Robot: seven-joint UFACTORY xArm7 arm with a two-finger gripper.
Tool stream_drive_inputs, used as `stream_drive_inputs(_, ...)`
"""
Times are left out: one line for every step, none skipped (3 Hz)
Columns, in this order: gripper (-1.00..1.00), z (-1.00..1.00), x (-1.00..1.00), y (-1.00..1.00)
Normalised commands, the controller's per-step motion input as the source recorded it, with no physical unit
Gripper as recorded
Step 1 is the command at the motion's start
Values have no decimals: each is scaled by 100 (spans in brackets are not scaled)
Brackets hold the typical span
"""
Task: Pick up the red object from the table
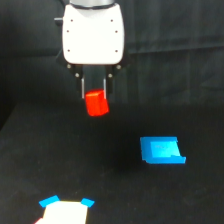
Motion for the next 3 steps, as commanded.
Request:
stream_drive_inputs(-76,56,81,-64)
stream_drive_inputs(-100,57,-68,-70)
stream_drive_inputs(-73,46,-51,-55)
